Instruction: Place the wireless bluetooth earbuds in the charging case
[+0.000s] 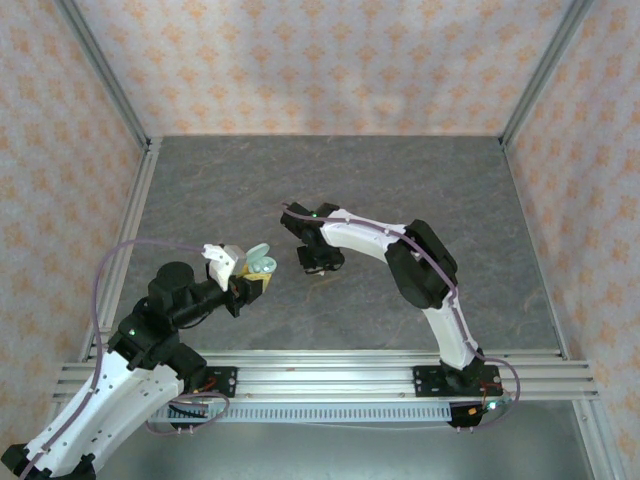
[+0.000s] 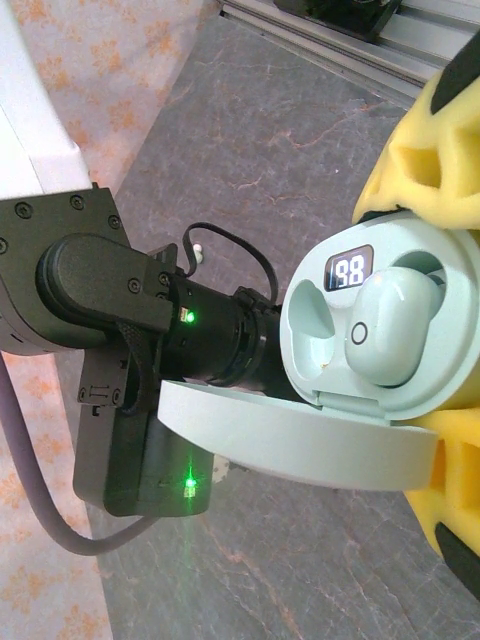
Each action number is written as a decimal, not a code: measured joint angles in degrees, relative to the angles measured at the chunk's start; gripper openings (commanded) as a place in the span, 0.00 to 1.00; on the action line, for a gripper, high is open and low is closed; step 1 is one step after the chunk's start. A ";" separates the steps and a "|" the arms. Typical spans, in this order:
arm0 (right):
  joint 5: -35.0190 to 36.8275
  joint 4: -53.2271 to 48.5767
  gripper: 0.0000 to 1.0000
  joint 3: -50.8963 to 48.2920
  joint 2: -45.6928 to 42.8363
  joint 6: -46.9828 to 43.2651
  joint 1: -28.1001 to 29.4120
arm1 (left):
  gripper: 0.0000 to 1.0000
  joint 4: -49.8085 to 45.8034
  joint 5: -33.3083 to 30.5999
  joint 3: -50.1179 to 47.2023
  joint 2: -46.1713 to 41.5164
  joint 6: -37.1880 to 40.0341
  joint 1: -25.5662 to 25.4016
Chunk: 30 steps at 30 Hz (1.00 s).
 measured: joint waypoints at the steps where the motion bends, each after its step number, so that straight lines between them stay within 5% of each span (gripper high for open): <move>1: -0.04 0.15 0.17 -0.48 -0.76 0.02 -0.11 | 0.00 0.20 0.00 -0.04 0.00 -0.09 0.00; 12: -9.33 8.04 0.13 -14.51 -29.90 4.76 -7.93 | 0.00 10.97 1.53 -2.54 0.31 -2.58 0.00; 18: -19.45 16.06 0.10 -17.00 -43.78 6.49 -7.61 | 0.00 13.84 3.04 -2.16 1.66 -3.52 0.00; 30: -28.00 28.13 0.09 -16.04 -51.01 5.01 1.57 | 0.00 15.23 7.06 2.64 4.96 -3.54 0.00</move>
